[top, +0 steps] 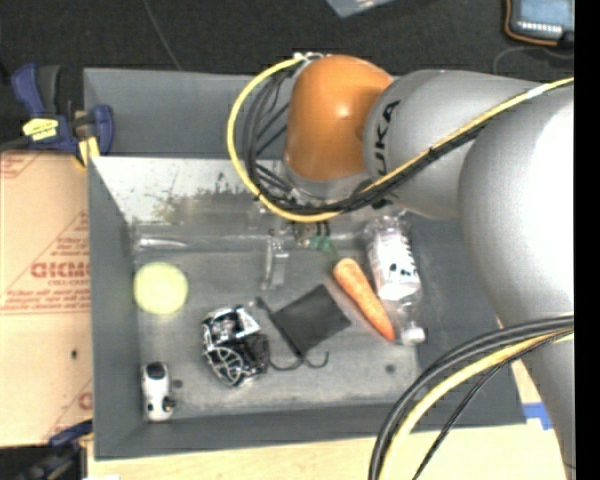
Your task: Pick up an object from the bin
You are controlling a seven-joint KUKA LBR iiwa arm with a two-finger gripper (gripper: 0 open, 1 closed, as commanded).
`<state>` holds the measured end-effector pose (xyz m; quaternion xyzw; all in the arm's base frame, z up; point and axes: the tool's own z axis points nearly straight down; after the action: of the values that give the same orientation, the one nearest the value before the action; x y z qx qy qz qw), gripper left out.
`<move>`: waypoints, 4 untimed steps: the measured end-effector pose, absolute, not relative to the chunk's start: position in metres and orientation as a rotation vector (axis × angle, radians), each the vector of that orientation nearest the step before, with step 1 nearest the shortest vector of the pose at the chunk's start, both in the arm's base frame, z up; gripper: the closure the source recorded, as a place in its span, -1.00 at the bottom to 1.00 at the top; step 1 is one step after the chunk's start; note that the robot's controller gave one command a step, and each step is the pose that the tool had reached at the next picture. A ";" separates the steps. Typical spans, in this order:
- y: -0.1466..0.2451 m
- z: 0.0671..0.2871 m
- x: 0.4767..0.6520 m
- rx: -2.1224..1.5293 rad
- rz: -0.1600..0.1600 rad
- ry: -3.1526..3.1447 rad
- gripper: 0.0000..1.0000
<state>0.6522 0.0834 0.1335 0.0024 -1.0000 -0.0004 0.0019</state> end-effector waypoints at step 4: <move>0.020 0.105 0.613 0.655 0.001 -3.086 -1.00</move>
Offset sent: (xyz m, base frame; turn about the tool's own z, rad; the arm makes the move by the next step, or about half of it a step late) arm -0.0615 -0.0545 -0.0635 -0.3591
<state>0.6135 0.0204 0.1048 0.2076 -0.9782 0.0004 -0.0067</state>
